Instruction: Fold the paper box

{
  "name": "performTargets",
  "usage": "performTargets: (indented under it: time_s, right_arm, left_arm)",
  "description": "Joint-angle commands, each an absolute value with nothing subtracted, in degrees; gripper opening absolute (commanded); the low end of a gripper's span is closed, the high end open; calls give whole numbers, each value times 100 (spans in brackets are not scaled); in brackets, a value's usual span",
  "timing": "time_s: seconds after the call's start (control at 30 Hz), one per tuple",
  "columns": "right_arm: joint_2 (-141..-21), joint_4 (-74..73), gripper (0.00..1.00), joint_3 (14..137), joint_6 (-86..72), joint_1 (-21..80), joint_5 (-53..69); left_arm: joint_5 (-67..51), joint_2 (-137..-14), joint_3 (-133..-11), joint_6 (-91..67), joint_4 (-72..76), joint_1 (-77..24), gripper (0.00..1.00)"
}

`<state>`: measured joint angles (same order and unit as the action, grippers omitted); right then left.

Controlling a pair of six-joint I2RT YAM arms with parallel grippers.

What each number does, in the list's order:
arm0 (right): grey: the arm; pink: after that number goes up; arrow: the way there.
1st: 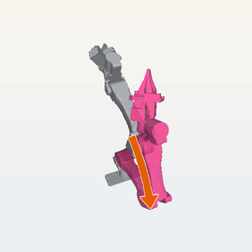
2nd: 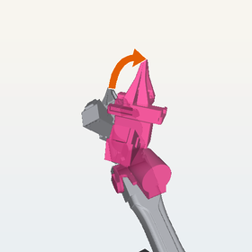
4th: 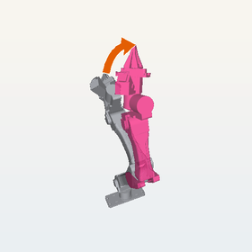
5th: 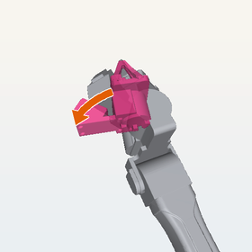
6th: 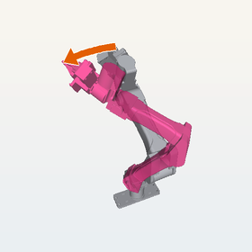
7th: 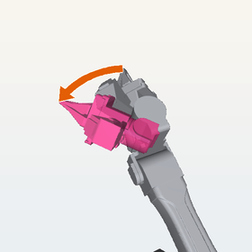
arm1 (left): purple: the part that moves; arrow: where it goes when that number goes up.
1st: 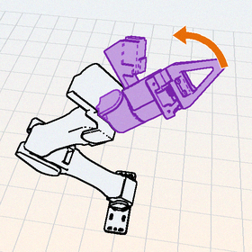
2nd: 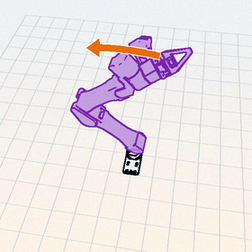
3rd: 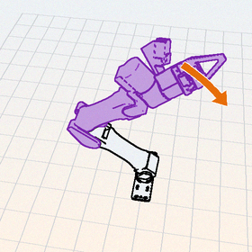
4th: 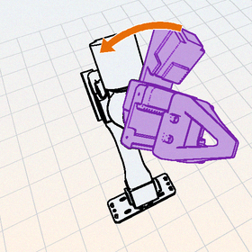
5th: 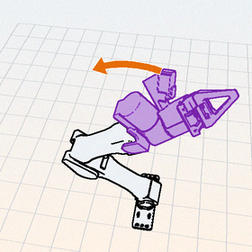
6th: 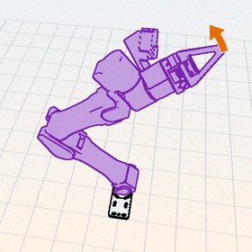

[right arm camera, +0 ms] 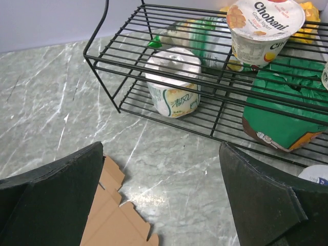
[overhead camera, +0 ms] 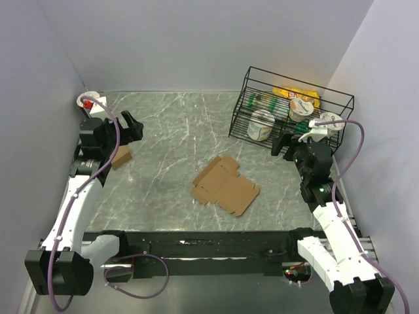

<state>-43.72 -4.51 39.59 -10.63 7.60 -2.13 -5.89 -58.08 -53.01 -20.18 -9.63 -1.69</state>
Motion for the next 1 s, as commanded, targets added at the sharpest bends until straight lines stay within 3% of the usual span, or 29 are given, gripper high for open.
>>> performTargets:
  time_s: [0.0, 0.23, 0.43, 0.6, 0.73, 0.97]
  right_arm:
    - [-4184, -290, 100, 3920, -1002, 738, -237]
    - [-4376, -202, 100, 4060, -896, 738, 623]
    - [-4544, -290, 100, 4289, -931, 738, 1318]
    - [-4474, -141, 99, 4149, -1125, 765, 1888]
    - [-4447, -158, 98, 4043, -1125, 782, 2021]
    - [-4351, -220, 98, 3981, -1081, 791, 2206]
  left_arm:
    - [-510, -5924, -5511, -1977, -976, -158, 96]
    - [-571, -5871, -5406, -1864, -914, -158, 96]
    - [-1959, -6362, -5449, -1705, -756, -552, 98]
    - [-2118, -7346, -5730, -1460, -844, -1888, 97]
    - [-2452, -8381, -6037, -1248, -1081, -2188, 98]
    - [-2971, -9641, -6697, -932, -1441, -2715, 88]
